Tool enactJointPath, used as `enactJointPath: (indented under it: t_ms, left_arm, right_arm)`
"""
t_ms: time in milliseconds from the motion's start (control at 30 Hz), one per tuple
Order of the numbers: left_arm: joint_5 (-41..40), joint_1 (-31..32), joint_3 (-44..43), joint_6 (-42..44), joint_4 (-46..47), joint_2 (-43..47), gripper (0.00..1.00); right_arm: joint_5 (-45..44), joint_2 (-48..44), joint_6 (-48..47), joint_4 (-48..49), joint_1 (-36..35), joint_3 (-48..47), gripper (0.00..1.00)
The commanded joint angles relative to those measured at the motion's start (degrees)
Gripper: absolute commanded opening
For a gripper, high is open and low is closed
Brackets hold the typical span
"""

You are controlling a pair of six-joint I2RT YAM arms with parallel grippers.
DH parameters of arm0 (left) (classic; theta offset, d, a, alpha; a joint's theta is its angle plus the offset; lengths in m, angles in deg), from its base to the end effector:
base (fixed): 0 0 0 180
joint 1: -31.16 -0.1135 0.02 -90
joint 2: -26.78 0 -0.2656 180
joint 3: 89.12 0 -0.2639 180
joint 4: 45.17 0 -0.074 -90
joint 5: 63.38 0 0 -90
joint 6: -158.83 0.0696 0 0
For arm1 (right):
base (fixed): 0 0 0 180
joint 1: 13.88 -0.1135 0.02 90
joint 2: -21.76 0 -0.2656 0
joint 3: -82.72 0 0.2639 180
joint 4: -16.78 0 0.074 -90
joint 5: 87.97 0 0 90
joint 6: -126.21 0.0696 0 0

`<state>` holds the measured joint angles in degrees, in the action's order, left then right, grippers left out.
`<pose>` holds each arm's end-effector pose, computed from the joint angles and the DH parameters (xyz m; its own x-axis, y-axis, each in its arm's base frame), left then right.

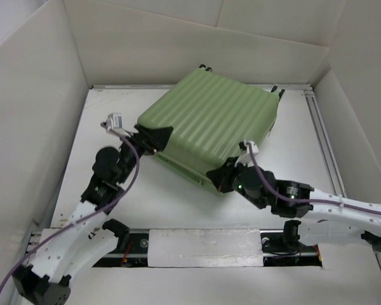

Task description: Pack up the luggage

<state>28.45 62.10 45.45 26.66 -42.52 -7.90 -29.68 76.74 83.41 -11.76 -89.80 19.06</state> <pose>0.1708 -0.1050 0.3471 -0.2155 -0.6531 -0.7259 0.5341 0.5435 -0.6476 0.0972 0.2372 0.3256 -0.5734 0.2798 -0.7701 -0.4183 0.7082 0.5688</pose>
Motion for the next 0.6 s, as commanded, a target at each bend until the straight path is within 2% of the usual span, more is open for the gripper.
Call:
enactJointPath:
  t_ms: [0,33,67,133,167,200,267,300,367,400,500,567]
  left_arm:
    - [-1.83,-4.65,-13.09,2.45,-4.54,-12.76,0.87]
    - [-1.83,-5.96,-15.49,1.49,-3.85,-14.87,0.87]
    - [-2.61,-8.50,-17.69,0.61,-3.84,-18.11,0.87]
    - [-3.31,-11.76,-23.48,-0.10,-4.62,-20.42,0.85]
    - [-3.32,-13.61,-24.91,-1.93,-4.63,-21.56,0.85]
    - [-2.19,-18.50,-25.97,-1.95,-4.63,-24.27,0.84]
    - [3.06,-24.58,-29.05,-3.78,-6.82,-28.23,0.84]
    - [6.14,-30.61,-29.05,-5.71,-6.83,-32.78,0.83]
    - [12.03,-35.31,-28.53,-7.30,-4.11,-37.55,0.79]
    - [15.98,-36.72,-28.53,-7.31,-3.58,-40.09,0.79]
    - [22.06,-37.27,-31.51,-6.26,-2.43,-50.20,0.78]
    - [26.64,-34.46,-32.83,-4.86,-2.43,-56.71,0.78]
  right_arm:
    - [-3.45,-1.72,-1.06,-6.74,6.82,-6.25,0.01]
    - [-4.06,-2.24,-1.93,-8.32,9.36,-7.04,0.00]
    - [-4.07,-2.25,-2.46,-9.38,15.13,-7.92,0.00]
    - [-3.28,-2.86,-3.25,-12.09,20.35,-10.20,0.00]
    - [-3.80,-3.65,-3.25,-12.72,25.42,-10.21,0.00]
    - [-4.33,-3.65,-3.25,-13.34,28.08,-10.21,0.00]
    - [-3.46,-4.36,-4.30,-13.87,34.05,-10.21,0.00]
    - [-0.06,-4.36,-5.09,-13.87,40.00,-9.43,0.00]
    - [3.12,-4.88,-6.24,-11.16,45.40,-6.44,0.00]
    - [5.23,-4.27,-7.20,-10.01,50.21,-5.21,0.00]
    - [12.26,-2.69,-7.21,-5.46,55.78,-0.20,0.00]
    - [16.47,-2.08,-7.21,-2.63,59.21,3.30,0.00]
